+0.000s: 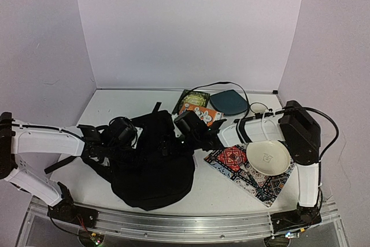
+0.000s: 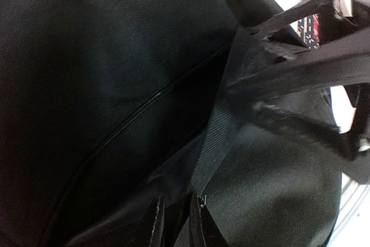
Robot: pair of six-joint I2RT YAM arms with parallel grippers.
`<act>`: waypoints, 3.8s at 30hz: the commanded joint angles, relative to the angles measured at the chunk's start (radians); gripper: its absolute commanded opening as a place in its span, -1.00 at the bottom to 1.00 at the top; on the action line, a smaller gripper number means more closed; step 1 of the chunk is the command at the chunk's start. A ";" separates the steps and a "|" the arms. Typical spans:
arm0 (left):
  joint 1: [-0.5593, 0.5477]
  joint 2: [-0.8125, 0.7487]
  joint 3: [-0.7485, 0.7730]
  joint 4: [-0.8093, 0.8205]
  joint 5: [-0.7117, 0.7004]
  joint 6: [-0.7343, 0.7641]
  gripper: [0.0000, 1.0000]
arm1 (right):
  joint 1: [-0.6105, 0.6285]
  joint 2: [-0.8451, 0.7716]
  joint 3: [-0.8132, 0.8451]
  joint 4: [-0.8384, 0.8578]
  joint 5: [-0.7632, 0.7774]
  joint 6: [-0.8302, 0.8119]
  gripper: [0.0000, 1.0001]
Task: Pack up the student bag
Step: Pick up the lower front pocket of the student bag, then pick up the glue stick from the center of the board.
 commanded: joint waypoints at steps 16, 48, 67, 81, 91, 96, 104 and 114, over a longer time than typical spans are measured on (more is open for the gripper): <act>-0.191 0.019 -0.130 0.299 -0.155 -0.015 -0.69 | 0.013 0.090 0.041 0.080 -0.033 0.036 -0.21; -0.002 -0.009 0.078 -0.078 -0.287 0.180 0.81 | 0.008 0.022 0.020 0.333 -0.079 -0.184 -1.00; -0.002 0.176 0.154 -0.089 -0.420 0.177 0.75 | -0.036 -0.058 0.033 0.409 -0.167 -0.205 -1.00; 0.014 0.042 0.162 -0.091 -0.622 0.088 -0.29 | -0.036 -0.047 -0.008 0.424 -0.192 -0.177 -1.00; 0.036 -0.005 0.221 -0.168 -0.480 0.132 -0.99 | -0.036 -0.007 0.036 0.373 -0.208 -0.175 -0.65; 0.092 0.017 0.288 -0.248 -0.441 0.179 -1.00 | -0.041 -0.075 0.010 0.290 -0.177 -0.229 -0.17; 0.145 0.047 0.349 -0.293 -0.396 0.288 -1.00 | -0.094 -0.207 -0.090 0.007 0.090 -0.346 0.12; 0.209 0.012 0.299 -0.288 -0.427 0.351 -1.00 | -0.140 -0.146 -0.049 -0.267 0.244 -0.381 0.15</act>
